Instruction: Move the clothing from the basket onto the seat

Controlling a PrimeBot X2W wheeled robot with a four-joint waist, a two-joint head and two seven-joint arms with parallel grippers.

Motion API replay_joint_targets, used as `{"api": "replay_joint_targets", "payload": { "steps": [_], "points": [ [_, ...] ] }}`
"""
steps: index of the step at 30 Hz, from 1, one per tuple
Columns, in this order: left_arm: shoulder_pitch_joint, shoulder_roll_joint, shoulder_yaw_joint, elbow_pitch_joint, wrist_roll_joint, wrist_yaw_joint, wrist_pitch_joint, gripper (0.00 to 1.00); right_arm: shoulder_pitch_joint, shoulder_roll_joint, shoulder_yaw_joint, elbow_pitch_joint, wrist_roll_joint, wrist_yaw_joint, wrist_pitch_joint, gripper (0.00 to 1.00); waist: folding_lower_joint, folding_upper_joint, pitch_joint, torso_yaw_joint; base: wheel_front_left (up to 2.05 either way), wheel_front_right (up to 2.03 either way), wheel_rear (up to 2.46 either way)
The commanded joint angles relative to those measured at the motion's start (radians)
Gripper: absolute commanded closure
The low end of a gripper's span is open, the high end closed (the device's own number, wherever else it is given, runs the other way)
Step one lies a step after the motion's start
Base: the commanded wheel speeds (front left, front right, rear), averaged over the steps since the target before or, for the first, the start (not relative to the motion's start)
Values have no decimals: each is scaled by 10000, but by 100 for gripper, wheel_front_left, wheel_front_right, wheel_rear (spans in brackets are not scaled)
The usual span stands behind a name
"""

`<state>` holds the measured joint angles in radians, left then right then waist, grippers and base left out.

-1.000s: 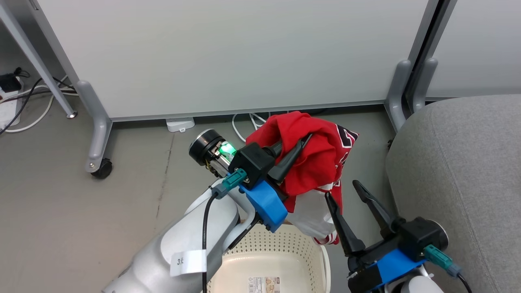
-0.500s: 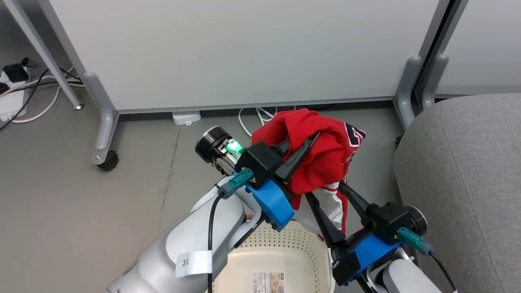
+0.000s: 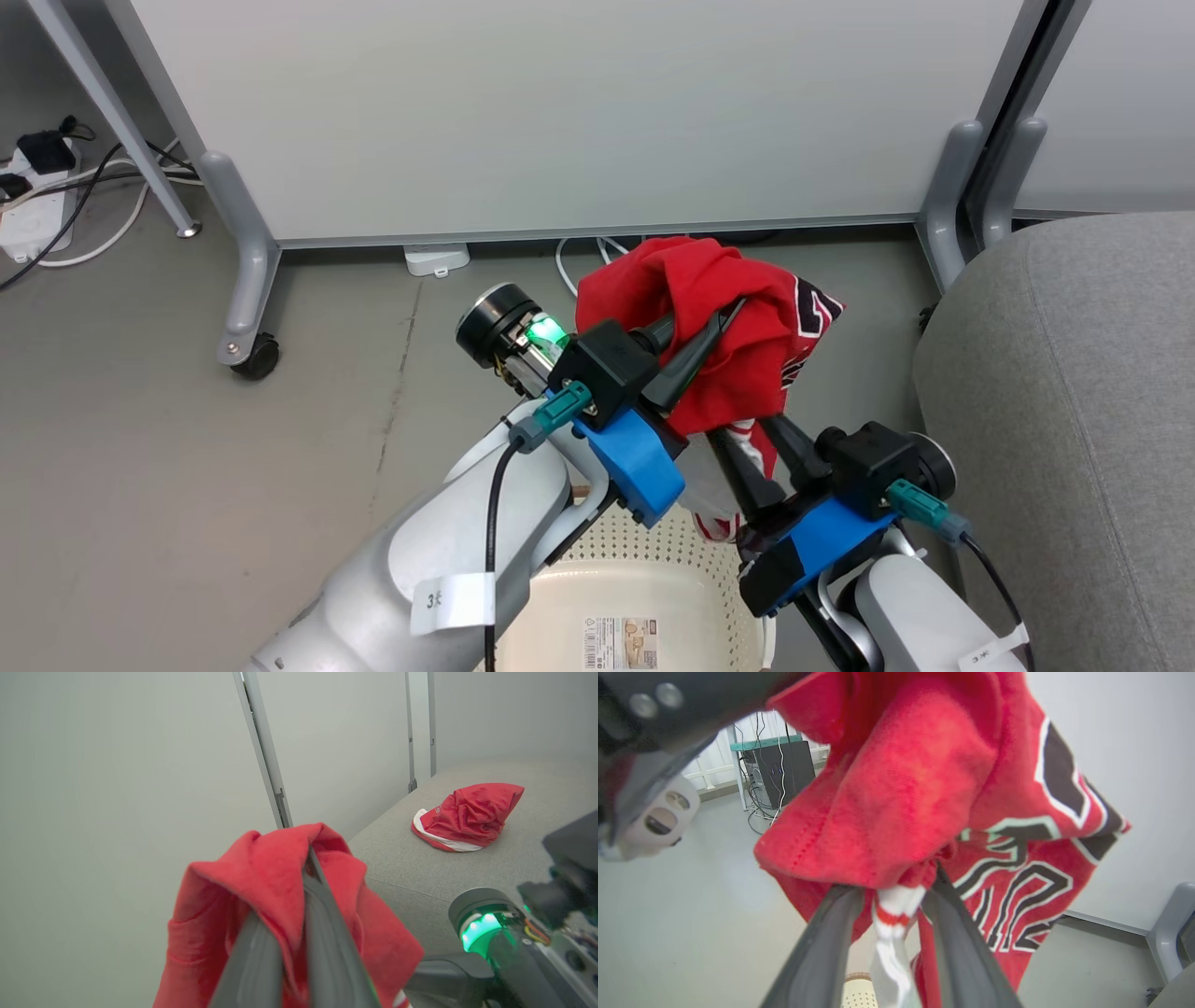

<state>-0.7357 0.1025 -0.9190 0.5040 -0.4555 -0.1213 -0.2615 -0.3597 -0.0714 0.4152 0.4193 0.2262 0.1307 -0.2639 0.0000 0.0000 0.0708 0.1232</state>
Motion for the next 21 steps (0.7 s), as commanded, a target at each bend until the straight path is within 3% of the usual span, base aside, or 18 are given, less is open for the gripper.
{"api": "replay_joint_targets", "payload": {
  "steps": [1,21],
  "points": [
    [-86,-11,31,-6,65,-43,-54,100,-151,43,30,34,53,1,-9,100,0,0,3,-3,0,0,0],
    [56,9,126,-41,135,-81,-54,100,-62,29,11,-35,59,1,-11,100,0,0,-12,-47,0,0,0]
  ]
}}
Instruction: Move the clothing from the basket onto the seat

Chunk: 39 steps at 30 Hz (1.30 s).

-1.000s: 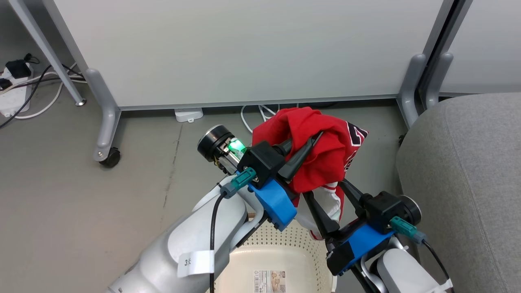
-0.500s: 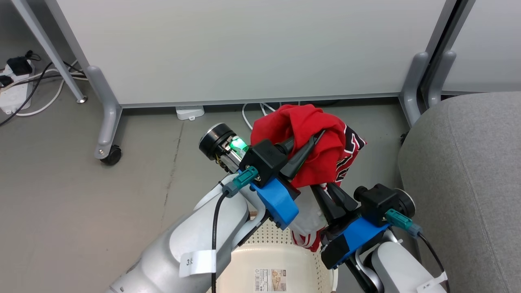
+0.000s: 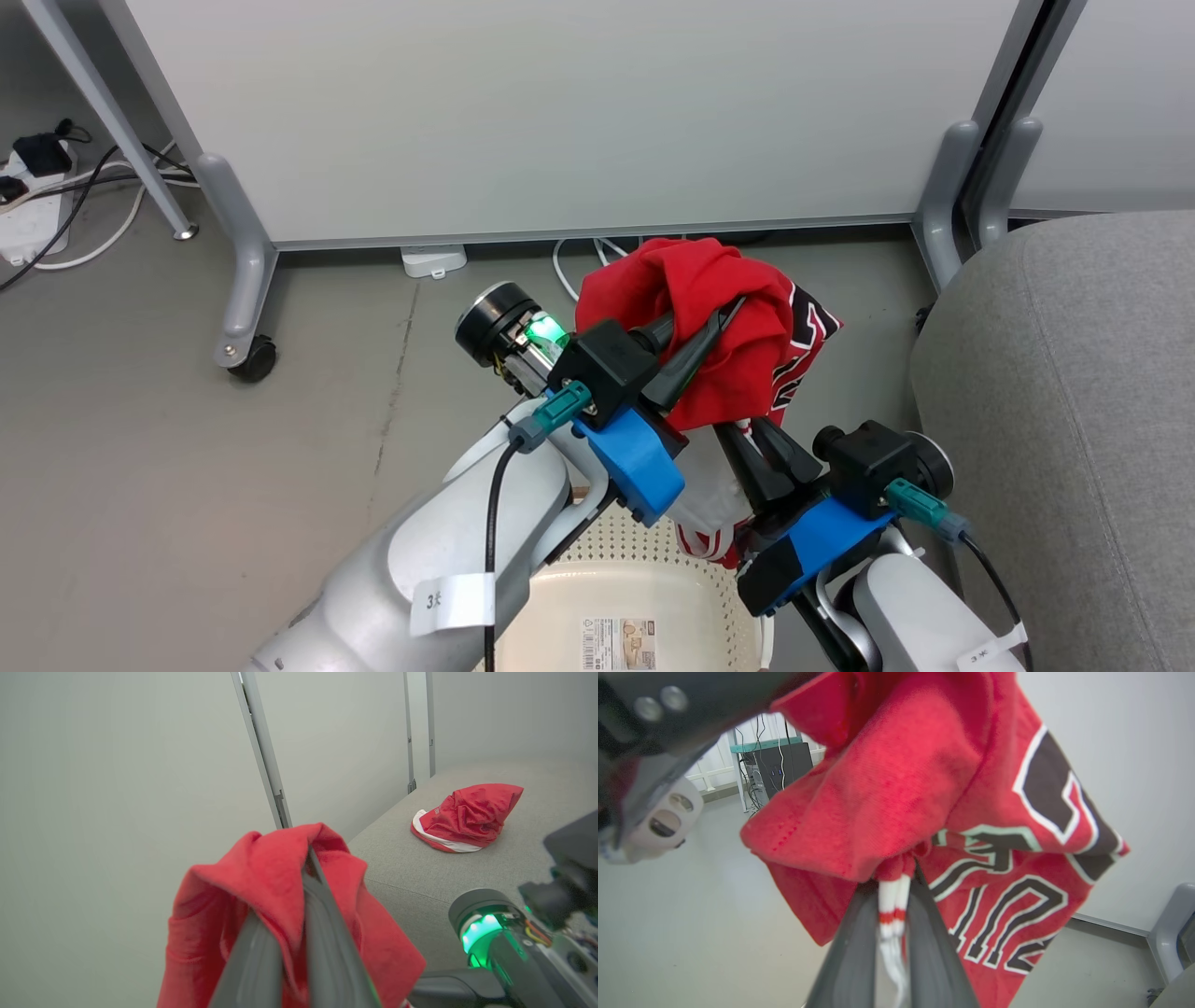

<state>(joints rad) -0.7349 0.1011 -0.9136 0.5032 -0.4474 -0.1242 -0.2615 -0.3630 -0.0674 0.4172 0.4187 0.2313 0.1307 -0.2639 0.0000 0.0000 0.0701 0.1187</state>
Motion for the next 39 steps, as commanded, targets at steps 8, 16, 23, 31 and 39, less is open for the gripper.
{"api": "replay_joint_targets", "payload": {
  "steps": [8,16,23,31,39],
  "points": [
    [87,20,91,-13,77,-65,-54,100,39,-19,-15,-43,7,1,-9,100,0,0,-21,-21,0,0,0],
    [127,-14,174,4,78,-22,-52,0,61,-33,-18,-62,30,1,-11,100,0,0,-47,-35,0,0,0],
    [129,-18,241,20,190,-25,-52,0,67,-69,-61,-80,40,1,-11,100,0,0,-11,-37,0,0,0],
    [125,-27,323,23,251,-32,-52,0,54,-68,-101,-77,51,1,-11,100,0,0,22,-56,0,0,0],
    [137,-28,365,32,327,-44,-52,0,54,-92,-245,-119,49,1,-11,100,0,0,83,-135,0,0,0]
  ]
}}
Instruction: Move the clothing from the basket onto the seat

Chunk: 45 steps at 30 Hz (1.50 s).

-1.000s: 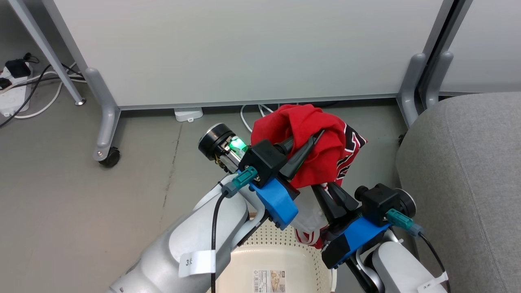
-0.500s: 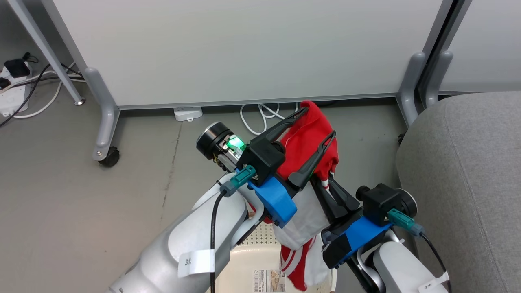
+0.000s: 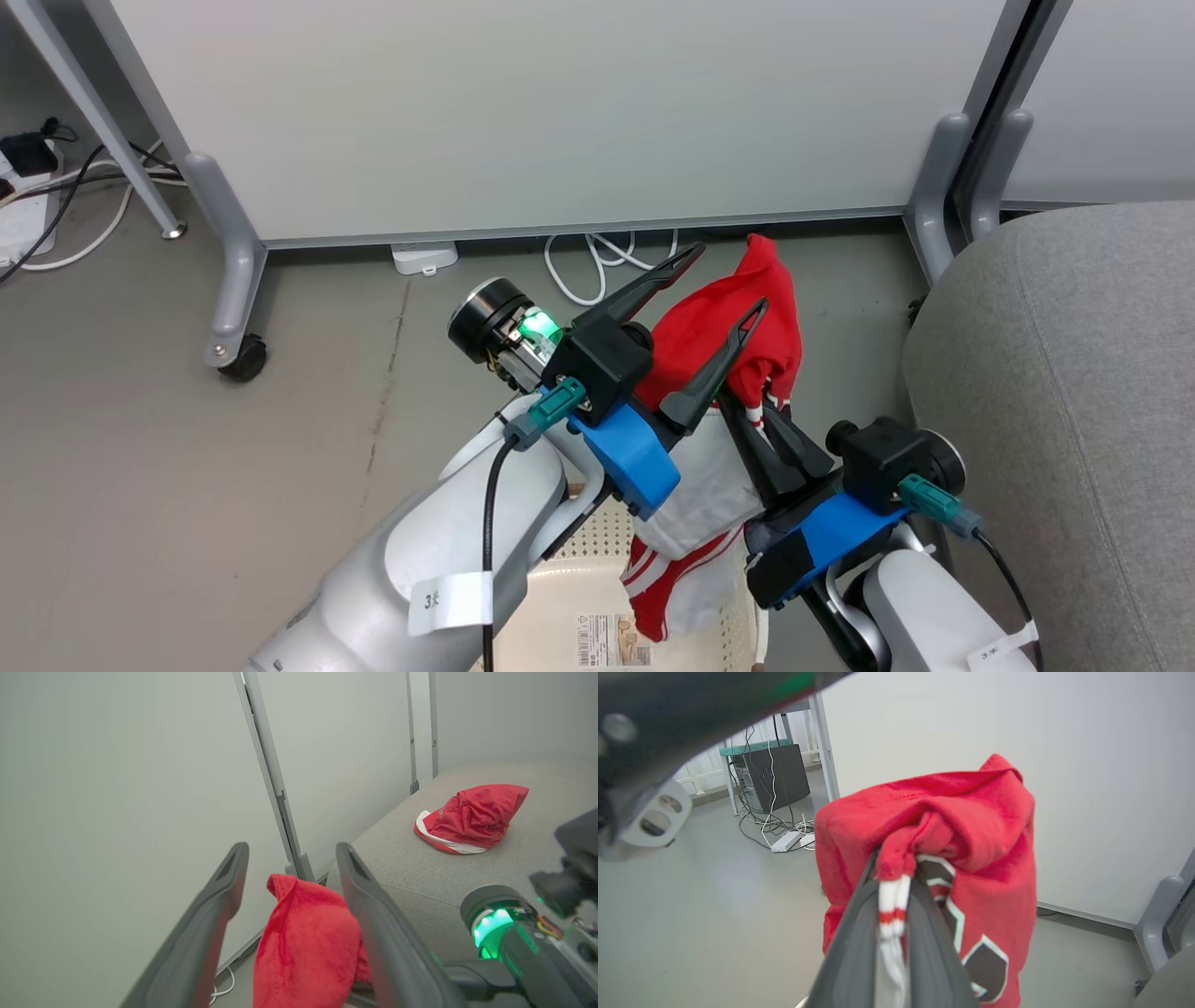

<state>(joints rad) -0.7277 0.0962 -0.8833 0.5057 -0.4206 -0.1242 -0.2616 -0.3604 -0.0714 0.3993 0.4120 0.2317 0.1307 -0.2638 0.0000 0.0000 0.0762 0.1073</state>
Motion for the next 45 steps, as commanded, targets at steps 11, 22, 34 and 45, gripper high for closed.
{"api": "replay_joint_targets", "payload": {
  "steps": [11,22,34,45],
  "points": [
    [-57,93,101,31,112,-23,-50,0,-149,-71,-684,-219,-93,1,-12,100,0,0,345,-425,0,0,0],
    [-215,67,-136,137,108,-52,-50,0,-242,-203,-1545,-483,-231,1,-12,100,0,0,829,-1307,0,0,0],
    [-411,88,-641,403,-5,-57,-39,0,113,-466,-2675,-918,-326,1,-14,100,0,0,1394,-2401,0,0,0],
    [-575,128,-1182,553,-69,-61,-23,0,636,-362,-3591,-1353,-405,1,-12,100,0,0,1864,-3115,0,0,0]
  ]
}}
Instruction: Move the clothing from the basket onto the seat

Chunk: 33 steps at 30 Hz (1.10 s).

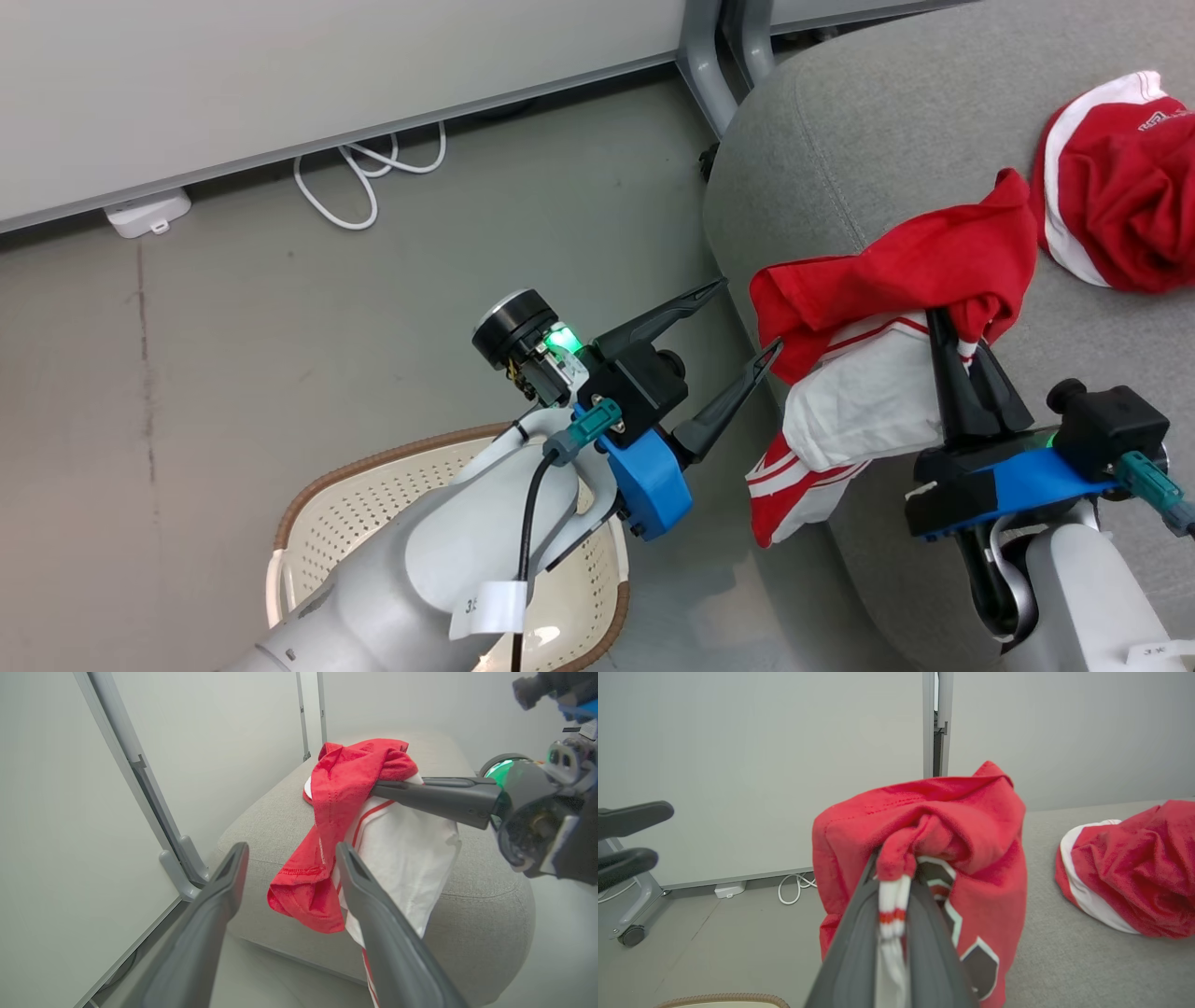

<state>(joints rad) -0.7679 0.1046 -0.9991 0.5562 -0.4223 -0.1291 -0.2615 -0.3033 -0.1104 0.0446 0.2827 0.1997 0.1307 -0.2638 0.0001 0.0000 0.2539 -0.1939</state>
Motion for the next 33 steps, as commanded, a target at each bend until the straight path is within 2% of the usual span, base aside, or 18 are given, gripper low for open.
{"api": "replay_joint_targets", "payload": {
  "steps": [1,18,27,33],
  "points": [
    [-187,42,-54,58,-63,-12,-25,0,132,30,-116,-83,-87,1,-12,100,-1,0,119,-154,0,0,0],
    [-359,-23,-580,250,-316,-16,-43,0,527,169,-483,-214,-118,1,-12,100,-1,0,329,-670,0,0,0],
    [-470,-45,-574,180,-295,-16,-50,0,12,-61,-537,-326,-187,1,-14,100,-1,0,439,-580,0,0,0],
    [-617,62,-465,70,-204,-3,-50,0,-882,-185,-650,-598,-255,1,-14,100,-1,0,749,-532,0,0,0]
  ]
}}
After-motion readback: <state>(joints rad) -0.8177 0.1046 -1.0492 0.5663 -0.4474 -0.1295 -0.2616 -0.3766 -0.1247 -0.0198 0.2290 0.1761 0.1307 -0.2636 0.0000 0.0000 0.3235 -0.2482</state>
